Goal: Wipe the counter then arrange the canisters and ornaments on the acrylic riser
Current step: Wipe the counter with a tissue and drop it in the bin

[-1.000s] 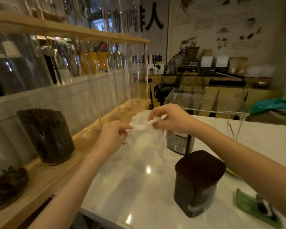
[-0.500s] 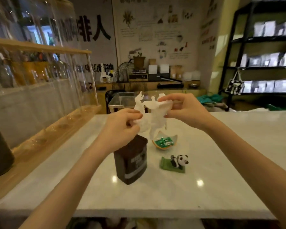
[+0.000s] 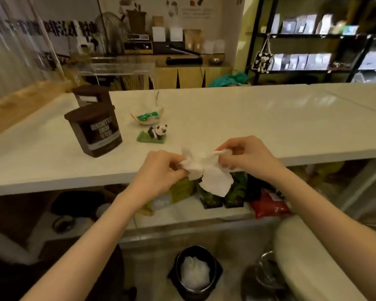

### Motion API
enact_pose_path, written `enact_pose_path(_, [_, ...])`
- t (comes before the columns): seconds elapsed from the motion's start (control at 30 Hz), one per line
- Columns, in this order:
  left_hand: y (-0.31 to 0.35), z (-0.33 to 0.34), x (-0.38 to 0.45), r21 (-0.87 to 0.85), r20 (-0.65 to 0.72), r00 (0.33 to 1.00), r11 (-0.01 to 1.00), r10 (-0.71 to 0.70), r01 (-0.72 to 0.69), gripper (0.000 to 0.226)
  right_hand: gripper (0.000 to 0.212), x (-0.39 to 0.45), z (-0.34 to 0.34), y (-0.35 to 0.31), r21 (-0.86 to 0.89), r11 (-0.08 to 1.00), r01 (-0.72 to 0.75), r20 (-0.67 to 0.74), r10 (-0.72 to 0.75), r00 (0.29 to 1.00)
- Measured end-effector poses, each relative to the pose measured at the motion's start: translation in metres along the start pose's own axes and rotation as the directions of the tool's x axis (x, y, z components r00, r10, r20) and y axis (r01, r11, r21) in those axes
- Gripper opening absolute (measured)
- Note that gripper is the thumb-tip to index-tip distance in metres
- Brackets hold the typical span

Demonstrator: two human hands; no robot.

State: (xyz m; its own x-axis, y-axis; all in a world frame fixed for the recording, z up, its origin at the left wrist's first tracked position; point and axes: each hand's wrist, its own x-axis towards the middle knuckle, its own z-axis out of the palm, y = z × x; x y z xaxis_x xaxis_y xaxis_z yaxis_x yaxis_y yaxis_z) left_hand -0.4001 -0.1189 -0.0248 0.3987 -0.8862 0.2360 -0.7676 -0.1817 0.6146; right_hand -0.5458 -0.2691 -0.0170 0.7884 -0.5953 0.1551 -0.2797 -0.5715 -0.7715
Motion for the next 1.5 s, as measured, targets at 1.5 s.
enact_pose_path(1.5, [-0.442, 0.594, -0.09, 0.393, 0.54, 0.628, 0.828, -0.56, 0.401, 0.026, 0.054, -0.058, 0.472, 0.582, -0.09, 0.746, -0.66, 0.362, 0.641, 0.676])
